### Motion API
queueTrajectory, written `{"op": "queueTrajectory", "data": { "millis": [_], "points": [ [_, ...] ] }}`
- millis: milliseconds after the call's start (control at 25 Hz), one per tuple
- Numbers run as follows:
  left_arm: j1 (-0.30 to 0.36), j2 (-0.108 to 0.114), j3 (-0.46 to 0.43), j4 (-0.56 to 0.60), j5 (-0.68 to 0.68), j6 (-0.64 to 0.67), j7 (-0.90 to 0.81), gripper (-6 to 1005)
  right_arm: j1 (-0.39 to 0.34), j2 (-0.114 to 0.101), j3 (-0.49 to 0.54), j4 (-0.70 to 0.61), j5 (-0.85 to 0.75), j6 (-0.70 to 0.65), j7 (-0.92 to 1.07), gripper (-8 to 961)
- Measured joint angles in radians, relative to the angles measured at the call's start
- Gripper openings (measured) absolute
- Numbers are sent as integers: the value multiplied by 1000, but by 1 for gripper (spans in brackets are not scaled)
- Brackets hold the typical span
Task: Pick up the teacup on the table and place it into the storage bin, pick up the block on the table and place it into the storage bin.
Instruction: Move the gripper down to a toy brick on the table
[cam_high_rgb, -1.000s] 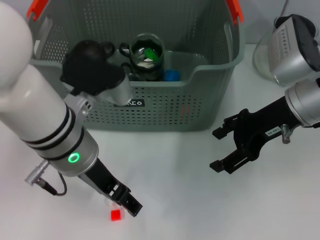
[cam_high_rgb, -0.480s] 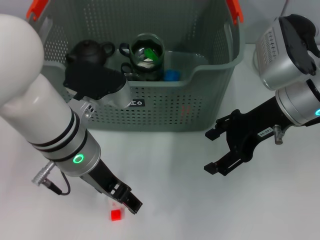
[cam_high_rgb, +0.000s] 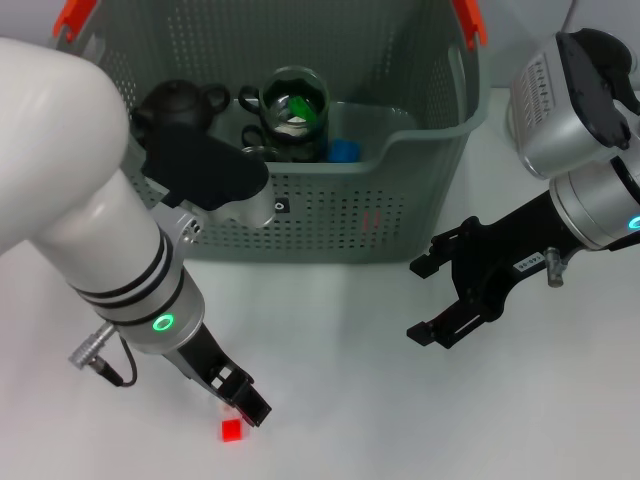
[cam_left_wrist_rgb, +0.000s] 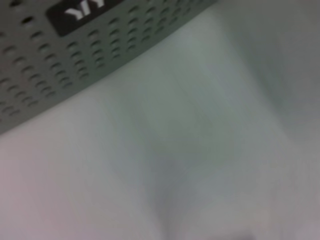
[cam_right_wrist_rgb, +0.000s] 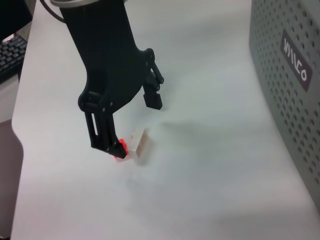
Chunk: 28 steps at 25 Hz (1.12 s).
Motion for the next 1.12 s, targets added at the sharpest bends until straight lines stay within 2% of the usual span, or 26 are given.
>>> {"op": "queueTrajectory", "data": {
  "millis": [320,1120],
  "points": [
    [-13,0,57,2,18,1,1,966,-7,2,3,2,0,12,-12,940],
    [-25,0,84,-36,18,-37,0,965,-8,3,6,3,0,23,-26,939]
  ]
}}
